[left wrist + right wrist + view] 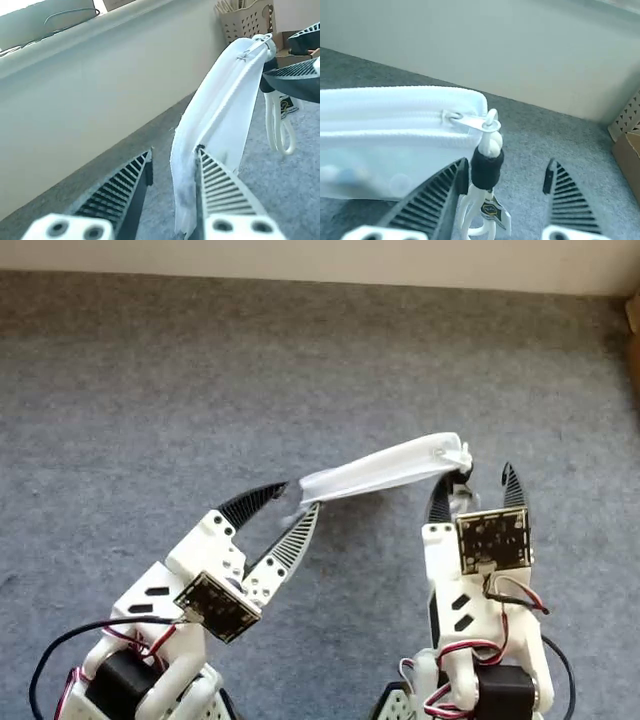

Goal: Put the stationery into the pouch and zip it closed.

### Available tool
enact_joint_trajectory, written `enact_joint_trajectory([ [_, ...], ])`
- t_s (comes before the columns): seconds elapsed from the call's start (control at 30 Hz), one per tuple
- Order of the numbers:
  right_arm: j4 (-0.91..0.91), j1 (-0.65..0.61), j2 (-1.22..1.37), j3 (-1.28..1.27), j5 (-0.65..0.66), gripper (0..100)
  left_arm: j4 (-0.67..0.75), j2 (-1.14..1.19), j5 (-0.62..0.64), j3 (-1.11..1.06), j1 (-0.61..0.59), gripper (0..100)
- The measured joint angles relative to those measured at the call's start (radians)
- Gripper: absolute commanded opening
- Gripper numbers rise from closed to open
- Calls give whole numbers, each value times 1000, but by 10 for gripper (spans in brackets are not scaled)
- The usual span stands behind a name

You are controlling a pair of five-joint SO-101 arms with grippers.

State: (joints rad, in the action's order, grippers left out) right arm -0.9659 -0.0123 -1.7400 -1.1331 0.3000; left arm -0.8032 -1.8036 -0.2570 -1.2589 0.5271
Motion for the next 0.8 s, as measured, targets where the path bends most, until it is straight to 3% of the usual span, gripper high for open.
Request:
enact_joint_trajectory([
  [0.27,-183,-2,-3,104,0,231,-63,-11,3,0,6,143],
  [0.53,-308,0,-58,167,2,231,-178,-11,3,100,-98,143],
  [0.8,-364,0,-87,169,2,231,-361,-12,9,189,-107,143],
])
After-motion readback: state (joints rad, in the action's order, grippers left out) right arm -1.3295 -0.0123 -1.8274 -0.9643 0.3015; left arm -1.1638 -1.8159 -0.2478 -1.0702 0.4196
